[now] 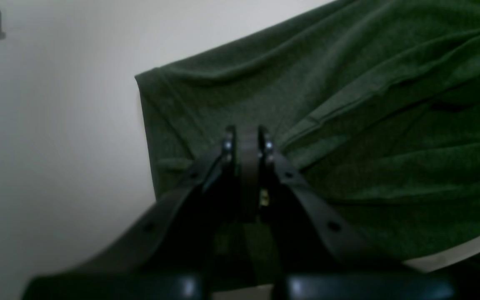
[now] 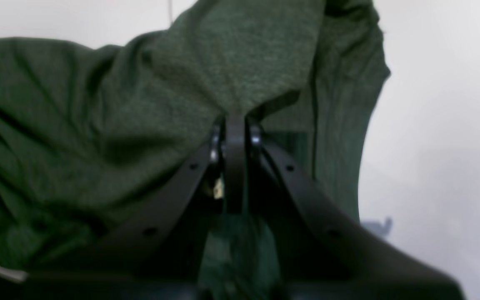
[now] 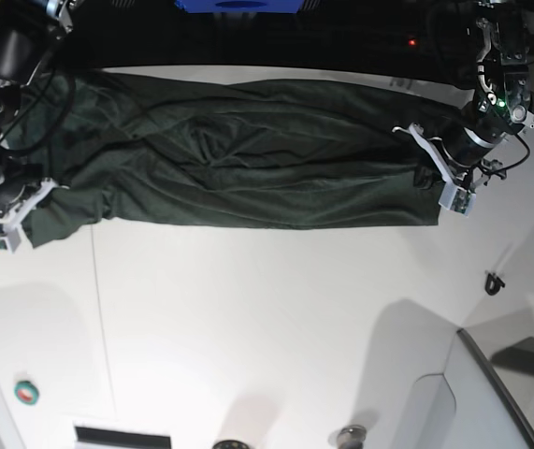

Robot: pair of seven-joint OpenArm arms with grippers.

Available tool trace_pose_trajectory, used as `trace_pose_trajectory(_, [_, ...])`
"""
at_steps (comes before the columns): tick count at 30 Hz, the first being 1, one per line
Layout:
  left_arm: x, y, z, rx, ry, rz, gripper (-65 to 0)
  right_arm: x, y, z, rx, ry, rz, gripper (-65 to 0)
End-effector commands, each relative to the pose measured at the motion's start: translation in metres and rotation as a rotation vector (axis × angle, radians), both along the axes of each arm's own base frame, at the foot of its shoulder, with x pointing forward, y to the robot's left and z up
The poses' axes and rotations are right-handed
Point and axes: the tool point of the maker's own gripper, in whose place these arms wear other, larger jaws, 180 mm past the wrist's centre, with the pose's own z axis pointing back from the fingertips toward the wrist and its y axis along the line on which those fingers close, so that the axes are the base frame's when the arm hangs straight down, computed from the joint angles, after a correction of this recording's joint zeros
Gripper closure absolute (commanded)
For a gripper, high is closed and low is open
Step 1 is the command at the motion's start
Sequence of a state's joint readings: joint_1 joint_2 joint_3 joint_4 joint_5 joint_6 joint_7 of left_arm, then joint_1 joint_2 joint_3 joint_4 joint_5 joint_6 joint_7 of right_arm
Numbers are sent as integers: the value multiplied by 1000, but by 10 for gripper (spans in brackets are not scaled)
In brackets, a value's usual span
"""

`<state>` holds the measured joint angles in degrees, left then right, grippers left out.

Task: Layout the t-shirt on the table in an organized manner, then fold the t-shirt properly
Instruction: 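Fold the held edge over toward the collar with both grippers, then hold the strip ends with both grippers and smooth the fabric flat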

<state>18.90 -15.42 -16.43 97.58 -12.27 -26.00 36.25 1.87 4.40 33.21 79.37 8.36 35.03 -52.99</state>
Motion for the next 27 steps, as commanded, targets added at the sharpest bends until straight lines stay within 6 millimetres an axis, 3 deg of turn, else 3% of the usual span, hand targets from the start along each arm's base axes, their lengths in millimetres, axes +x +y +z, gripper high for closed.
trace_pose_trajectory(1, [8,2,12,1,-45,-5,0,6,-7,12,-25,-32,6,-6])
trace_pose_trajectory(9, [3,-6,22,12,-65,-32,0,-14,9,16,-41,-27,21,-6])
trace_pose_trajectory(22, [-5,-1,18,20,-44,-29,0,-40,5,13,-70,15,24,-6])
trace_pose_trajectory(27, [-4,-2,20,18,-51,-31,0,-41,4,31,-114,-28,34,-6])
